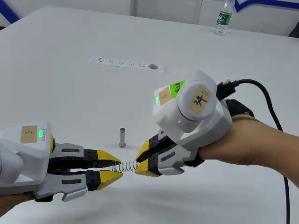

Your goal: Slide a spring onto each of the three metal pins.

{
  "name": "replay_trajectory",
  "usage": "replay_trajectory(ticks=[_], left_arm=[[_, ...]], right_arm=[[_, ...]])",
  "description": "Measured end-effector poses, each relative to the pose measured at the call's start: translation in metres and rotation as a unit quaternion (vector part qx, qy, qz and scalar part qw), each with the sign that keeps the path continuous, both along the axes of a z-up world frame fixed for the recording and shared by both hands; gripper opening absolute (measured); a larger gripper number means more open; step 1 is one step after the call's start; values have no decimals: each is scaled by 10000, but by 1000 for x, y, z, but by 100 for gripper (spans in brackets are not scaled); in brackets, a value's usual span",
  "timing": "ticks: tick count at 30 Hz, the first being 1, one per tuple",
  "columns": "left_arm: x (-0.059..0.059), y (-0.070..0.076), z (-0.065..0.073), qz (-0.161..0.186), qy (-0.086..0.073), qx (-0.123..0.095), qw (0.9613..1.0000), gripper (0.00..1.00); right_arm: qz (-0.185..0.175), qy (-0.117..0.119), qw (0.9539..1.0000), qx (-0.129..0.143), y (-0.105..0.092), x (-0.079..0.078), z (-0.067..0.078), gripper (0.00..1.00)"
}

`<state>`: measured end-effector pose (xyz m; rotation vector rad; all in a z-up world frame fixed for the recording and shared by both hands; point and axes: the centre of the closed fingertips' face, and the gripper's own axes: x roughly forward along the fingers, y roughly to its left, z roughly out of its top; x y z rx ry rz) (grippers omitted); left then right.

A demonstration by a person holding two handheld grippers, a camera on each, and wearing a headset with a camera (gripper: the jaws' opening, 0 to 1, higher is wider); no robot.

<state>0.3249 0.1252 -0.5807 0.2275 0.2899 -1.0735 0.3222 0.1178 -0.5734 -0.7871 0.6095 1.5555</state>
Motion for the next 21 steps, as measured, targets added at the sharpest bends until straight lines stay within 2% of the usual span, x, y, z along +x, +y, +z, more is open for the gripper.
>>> replay_trajectory(ticks=[9,21], left_arm=[[2,0,5,13,-49,-56,10000,12],[0,-7,7,-72,-57,-83,9999,11]], right_arm=[[5,-47,9994,334,10,-1,22,11],[129,-159,9982,565,25,-8,37,11]])
